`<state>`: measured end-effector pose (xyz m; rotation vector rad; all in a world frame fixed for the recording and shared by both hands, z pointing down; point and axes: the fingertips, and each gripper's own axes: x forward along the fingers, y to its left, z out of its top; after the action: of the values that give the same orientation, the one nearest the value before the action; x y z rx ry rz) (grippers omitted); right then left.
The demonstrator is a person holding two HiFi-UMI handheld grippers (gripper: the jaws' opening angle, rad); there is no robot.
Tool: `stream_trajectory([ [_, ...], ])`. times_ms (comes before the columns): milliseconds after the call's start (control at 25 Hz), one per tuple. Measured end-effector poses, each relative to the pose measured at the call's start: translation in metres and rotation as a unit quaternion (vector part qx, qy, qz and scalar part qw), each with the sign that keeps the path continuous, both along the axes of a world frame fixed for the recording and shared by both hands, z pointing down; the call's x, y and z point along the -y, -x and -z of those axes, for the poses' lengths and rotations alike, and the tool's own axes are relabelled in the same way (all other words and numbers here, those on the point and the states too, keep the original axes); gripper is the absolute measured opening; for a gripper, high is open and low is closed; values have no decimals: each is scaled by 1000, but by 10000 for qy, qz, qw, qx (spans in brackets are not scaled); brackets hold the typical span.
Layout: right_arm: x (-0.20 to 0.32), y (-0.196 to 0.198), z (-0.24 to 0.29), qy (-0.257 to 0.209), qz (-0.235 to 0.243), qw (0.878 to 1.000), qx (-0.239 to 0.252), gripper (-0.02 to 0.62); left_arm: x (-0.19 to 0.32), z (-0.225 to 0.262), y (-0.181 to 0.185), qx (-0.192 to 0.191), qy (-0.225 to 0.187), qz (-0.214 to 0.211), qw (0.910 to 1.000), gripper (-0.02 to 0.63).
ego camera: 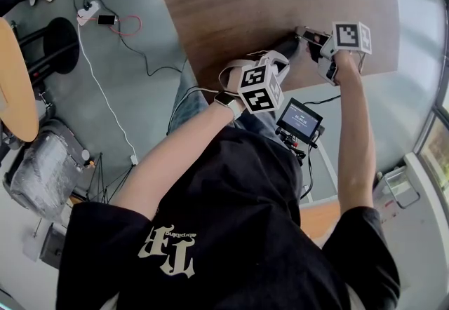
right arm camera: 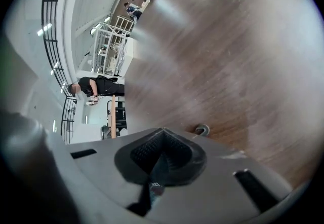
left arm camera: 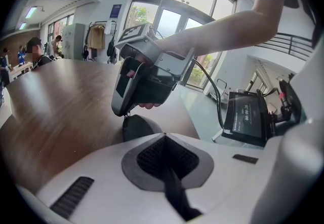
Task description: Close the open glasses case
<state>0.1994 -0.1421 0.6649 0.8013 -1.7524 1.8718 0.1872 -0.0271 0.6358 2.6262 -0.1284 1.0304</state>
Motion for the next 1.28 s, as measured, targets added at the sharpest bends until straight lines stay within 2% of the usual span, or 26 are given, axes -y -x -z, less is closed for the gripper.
stream_trajectory([
  [680, -4, -18, -2, -217, -68, 9979, -606, -15, 0, 1, 2, -87, 129, 24, 9999, 6],
  [880, -4, -17, -1, -245, -231, 9978, -570, -15, 1, 4, 3, -141, 86, 48, 9999, 5],
  [1040, 1, -16, -7, -162, -342, 9976, -579, -15, 11, 5, 8, 29, 33, 134, 9999, 6],
  [1160, 3, -18, -12, -27, -603, 9967, -535, -15, 18, 5, 11, 160, -60, 112, 9998, 6],
  [1280, 4, -19, -14, 130, -945, 9946, -419, -15, 21, 10, 13, 323, -370, -58, 9988, 6],
])
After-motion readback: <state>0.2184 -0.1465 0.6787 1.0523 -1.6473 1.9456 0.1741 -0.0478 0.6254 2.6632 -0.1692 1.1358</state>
